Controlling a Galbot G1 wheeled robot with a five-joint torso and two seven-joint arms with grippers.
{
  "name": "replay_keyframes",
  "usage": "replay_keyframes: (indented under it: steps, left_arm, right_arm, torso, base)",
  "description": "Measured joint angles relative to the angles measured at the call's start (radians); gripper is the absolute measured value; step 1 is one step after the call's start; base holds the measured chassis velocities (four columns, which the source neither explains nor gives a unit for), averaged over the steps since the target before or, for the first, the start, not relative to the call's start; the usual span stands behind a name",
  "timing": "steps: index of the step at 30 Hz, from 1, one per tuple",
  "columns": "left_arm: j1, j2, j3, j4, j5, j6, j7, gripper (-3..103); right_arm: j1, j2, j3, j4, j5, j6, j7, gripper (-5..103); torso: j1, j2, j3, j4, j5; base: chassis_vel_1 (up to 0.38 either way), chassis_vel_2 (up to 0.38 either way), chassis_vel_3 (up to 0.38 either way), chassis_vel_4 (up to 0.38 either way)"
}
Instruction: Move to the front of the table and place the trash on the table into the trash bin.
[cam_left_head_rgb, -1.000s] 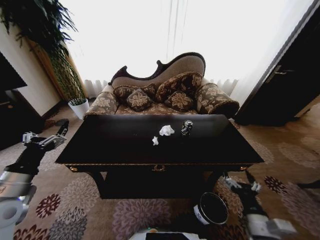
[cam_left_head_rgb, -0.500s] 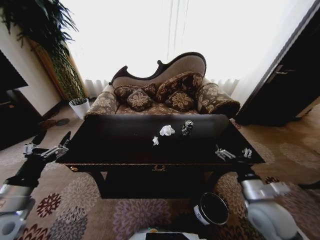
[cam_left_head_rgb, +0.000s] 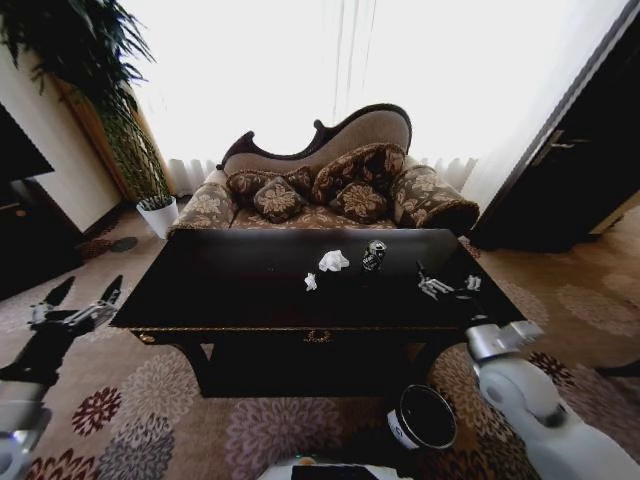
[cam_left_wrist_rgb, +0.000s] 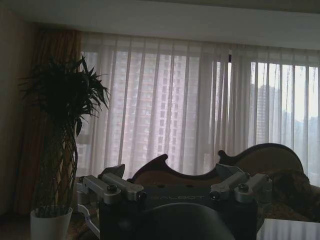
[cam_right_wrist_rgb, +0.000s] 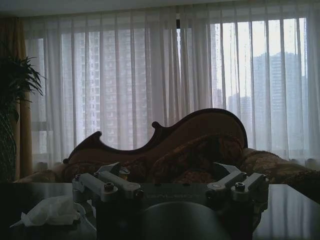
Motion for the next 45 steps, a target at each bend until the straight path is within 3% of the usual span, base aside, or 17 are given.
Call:
replay_keyframes:
  steps: [12, 26, 37, 45]
  left_arm:
    - [-0.015, 0.01, -0.009, 0.0, 0.004, 0.011, -0.018, 100]
    - [-0.004, 0.003, -0.022, -0.015, 0.004, 0.012, -0.019, 100]
    - [0.009, -0.012, -0.023, -0.029, 0.012, 0.013, -0.019, 100]
    - [0.01, -0.012, -0.024, -0.025, 0.017, 0.013, -0.018, 100]
  right_arm:
    - [0.213, 0.007, -0.26, -0.072, 0.056, -0.024, 0.023, 100]
    - [0.343, -0.006, -0.378, -0.22, -0.004, -0.001, 0.007, 100]
    - [0.45, 0.004, -0.462, -0.317, -0.005, 0.003, 0.005, 100]
    - [0.516, 0.006, -0.51, -0.372, 0.007, 0.003, 0.004, 100]
  torso:
    - [0.0, 0.0, 0.0, -0.0001, -0.0002]
    - [0.0, 0.0, 0.0, -0.0002, 0.0001]
    - [0.0, 0.0, 0.0, -0.0001, 0.0]
    - [-0.001, 0.0, 0.0, -0.0012, 0.0]
  base:
    - [0.0, 0.0, 0.0, 0.0]
    - [0.0, 0.0, 0.0, 0.0]
    - [0.0, 0.0, 0.0, 0.0]
    - [0.0, 0.0, 0.0, 0.0]
